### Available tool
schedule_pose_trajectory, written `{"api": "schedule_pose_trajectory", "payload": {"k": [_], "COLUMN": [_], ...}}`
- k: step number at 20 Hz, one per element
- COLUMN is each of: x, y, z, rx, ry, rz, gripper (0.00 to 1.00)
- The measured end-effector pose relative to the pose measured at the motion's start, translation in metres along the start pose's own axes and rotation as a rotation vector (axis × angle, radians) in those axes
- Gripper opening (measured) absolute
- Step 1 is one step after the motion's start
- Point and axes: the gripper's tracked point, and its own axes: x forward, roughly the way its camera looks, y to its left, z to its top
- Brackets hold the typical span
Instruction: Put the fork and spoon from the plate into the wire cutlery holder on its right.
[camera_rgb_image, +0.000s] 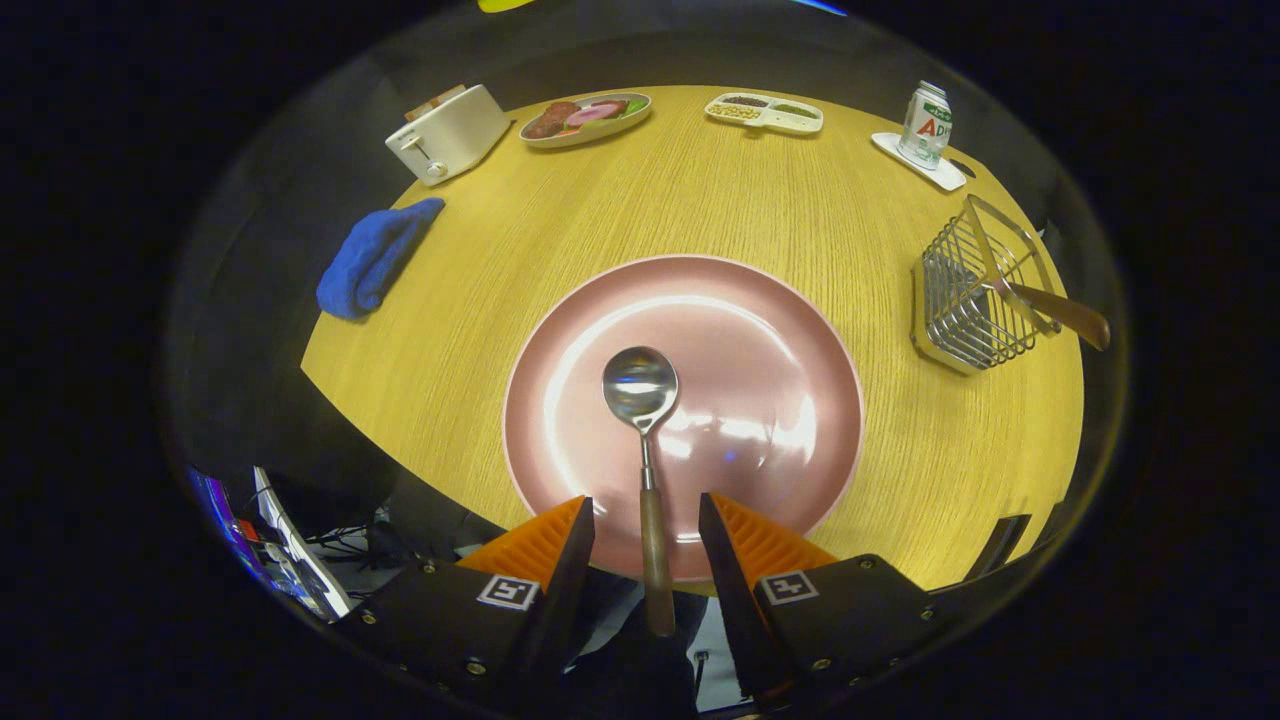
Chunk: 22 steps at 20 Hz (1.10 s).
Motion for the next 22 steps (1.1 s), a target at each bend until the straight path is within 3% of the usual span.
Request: {"api": "schedule_pose_trajectory", "payload": {"k": [12,13,14,16,18,22], "x": [0.018,0.020,0.020,0.020,0.023,0.019], "y": [0.003,0.004,0.003,0.000,-0.004,-0.003], "z": [-0.012,-0.016,-0.013,-0.015,-0.014,-0.010], "rx": [-0.012,-0.004,0.001,-0.011,0.010,0.011], "ry": [0.078,0.100,0.093,0.097,0.097,0.065], "rz": [0.003,0.015,0.019,0.009,0.007,0.015], "gripper": [0.65,0.48,0.38,0.38,0.11,0.11]}}
